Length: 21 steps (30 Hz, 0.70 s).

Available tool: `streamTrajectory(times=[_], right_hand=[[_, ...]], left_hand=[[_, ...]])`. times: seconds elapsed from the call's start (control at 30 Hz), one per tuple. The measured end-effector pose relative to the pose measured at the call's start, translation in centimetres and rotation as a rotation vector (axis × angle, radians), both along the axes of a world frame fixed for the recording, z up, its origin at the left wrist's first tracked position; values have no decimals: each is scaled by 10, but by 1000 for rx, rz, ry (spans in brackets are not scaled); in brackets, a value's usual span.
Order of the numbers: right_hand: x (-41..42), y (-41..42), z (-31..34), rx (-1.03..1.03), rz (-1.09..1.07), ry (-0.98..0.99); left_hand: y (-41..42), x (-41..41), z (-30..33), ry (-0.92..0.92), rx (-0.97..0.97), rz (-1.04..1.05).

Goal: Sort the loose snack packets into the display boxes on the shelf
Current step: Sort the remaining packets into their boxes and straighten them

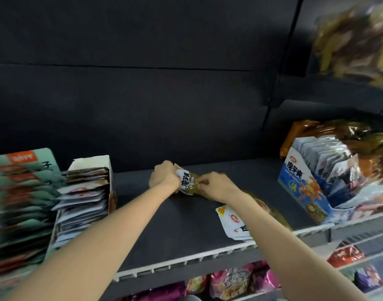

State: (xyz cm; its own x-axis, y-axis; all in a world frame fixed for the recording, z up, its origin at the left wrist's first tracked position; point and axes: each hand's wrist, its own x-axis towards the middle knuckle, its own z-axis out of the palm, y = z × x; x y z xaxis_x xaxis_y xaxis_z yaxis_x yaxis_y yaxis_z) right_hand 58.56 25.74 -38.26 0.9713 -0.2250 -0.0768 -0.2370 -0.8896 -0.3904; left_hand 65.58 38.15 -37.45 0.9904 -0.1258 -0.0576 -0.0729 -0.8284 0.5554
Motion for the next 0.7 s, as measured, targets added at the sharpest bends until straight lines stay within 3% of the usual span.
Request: streamTrajectory(times=[0.1, 0.47, 0.6, 0.7], right_hand=[[-16, 34, 16, 98, 34, -52], [-55, 126, 80, 392, 34, -542], [-55, 162, 102, 303, 61, -693], [-50, 186, 107, 332, 117, -694]], left_hand=[[38, -22, 27, -150, 110, -55], [151, -86, 105, -689, -200, -391], [191, -91, 118, -838, -208, -431], [217, -86, 121, -886, -215, -422]])
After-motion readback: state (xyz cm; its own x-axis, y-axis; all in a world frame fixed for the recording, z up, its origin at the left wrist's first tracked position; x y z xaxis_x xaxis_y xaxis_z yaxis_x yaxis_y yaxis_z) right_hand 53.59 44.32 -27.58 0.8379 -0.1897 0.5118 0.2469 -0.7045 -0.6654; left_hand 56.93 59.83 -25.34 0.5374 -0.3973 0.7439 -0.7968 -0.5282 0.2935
